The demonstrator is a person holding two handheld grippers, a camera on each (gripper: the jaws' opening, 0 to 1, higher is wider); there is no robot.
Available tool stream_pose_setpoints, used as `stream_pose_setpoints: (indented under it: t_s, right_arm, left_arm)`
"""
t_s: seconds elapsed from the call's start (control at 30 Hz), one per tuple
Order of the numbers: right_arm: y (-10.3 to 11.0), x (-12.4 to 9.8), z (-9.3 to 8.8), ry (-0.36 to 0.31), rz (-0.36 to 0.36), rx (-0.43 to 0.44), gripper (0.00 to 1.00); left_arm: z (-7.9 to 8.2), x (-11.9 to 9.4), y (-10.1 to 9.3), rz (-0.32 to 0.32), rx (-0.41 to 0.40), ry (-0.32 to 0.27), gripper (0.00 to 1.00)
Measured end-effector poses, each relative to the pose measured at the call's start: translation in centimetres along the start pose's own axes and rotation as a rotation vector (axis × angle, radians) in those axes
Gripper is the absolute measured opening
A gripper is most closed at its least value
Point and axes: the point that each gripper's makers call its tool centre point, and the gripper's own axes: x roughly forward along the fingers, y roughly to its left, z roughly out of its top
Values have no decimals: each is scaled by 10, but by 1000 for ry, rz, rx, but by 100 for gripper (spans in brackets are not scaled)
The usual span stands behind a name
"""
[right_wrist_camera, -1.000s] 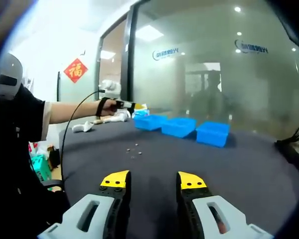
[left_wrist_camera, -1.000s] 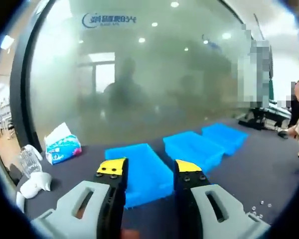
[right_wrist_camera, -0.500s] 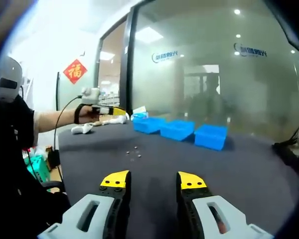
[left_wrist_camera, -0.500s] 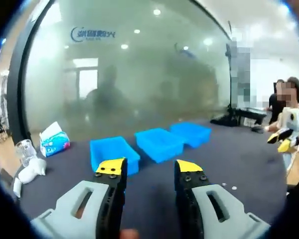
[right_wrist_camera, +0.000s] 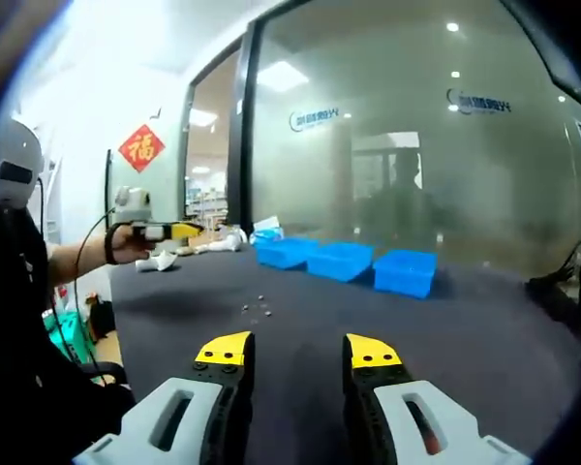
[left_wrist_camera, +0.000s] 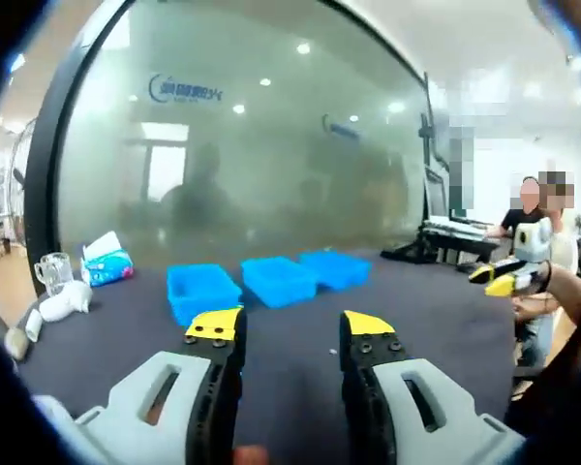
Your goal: Sort the screws, nuts, and washers into the corresponding bins
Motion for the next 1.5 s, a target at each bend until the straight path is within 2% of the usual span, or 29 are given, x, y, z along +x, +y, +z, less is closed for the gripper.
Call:
stream_pose_setpoints:
  t_s: [0.2,0.4,0.9,1.13,1.37,1.5]
  right_arm:
    - [-1,0,1,-4,-1,2,33]
    - [-2,0,-2,3,7,-2,33]
    - [2,-3,-9,18,28,-11,33]
    - [2,-4,-7,17,22,-16,33]
    - [3,-4,-7,22,20,-21,33]
    - [7,-2,-7,22,28,-22,33]
  left_arm:
    - [-15,-17,-12,-4,-2,7,38]
    - [-23,-22,-17,-32,6,39,38]
    - [-32,-4,-37,-215,46,147,39]
    - [-34,2,-41,-251,62,174,39]
    - [-36,3,-40,-252,77,187,39]
    - [-40,7,-38,-256,92,217,39]
